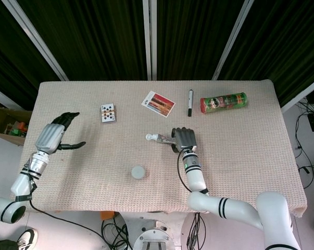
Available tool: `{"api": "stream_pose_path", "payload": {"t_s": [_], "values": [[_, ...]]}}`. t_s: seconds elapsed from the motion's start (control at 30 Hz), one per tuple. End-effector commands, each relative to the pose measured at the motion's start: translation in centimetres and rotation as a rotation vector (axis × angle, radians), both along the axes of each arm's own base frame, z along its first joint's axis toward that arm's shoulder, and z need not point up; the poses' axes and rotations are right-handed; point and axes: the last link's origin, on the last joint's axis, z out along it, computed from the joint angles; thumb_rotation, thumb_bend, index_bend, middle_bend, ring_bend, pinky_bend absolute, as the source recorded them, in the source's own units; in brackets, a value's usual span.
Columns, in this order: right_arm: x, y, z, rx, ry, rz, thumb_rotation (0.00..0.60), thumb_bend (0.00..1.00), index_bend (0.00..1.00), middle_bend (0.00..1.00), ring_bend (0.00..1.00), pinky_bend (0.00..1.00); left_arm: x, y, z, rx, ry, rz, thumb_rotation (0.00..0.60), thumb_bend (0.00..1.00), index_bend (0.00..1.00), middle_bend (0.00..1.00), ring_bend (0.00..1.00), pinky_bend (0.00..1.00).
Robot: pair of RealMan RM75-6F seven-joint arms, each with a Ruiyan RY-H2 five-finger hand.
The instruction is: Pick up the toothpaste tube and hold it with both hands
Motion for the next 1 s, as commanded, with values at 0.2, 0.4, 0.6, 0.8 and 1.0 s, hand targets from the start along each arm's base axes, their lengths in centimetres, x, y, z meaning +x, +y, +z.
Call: {"api": "stream_pose_path", "payload": {"t_s": [0.2, 0.4, 0.6, 0.8, 1.0], "values": [[0.1, -0.2, -0.5, -0.001, 0.043, 0.023, 0.6, 0.4, 0.55, 0.49, 0.4, 0.57, -0.1, 0.0, 0.1, 0.002, -0.003, 0.001, 0.147, 0.0, 0.09, 0.1, 0.06, 0.16], [0.3, -0.2, -0.7, -0.027, 0.114, 0.092, 0.6, 0.49, 0.72, 0.62, 0.55, 0.74, -0.1, 0.0, 0.1, 0.001, -0.005, -0.001, 0.149, 0.0, 0.09, 0.1, 0.06, 0.16], [0.3, -0.3, -1.0, -0.049, 0.153, 0.151, 0.6, 0.61, 0.88, 0.73, 0.66, 0.85, 0.0, 0.0, 0.1, 0.0, -0.01, -0.003, 0.152, 0.0, 0.09, 0.1, 0.06, 0.16], [0.0, -0.5, -0.3, -0.091, 0.111, 0.201, 0.6, 0.63, 0.93, 0.78, 0.7, 0.89, -0.1, 0.0, 0.2, 0.004, -0.018, -0.002, 0.148, 0.0, 0.09, 0.1, 0.06, 0.16], [-1.2, -0.9, 1.2, -0.13, 0.027, 0.209, 0.6, 0.63, 0.94, 0.8, 0.71, 0.9, -0.1, 0.0, 0.3, 0.006, -0.024, -0.006, 0.15, 0.0, 0.09, 0.1, 0.06, 0.16]]}}
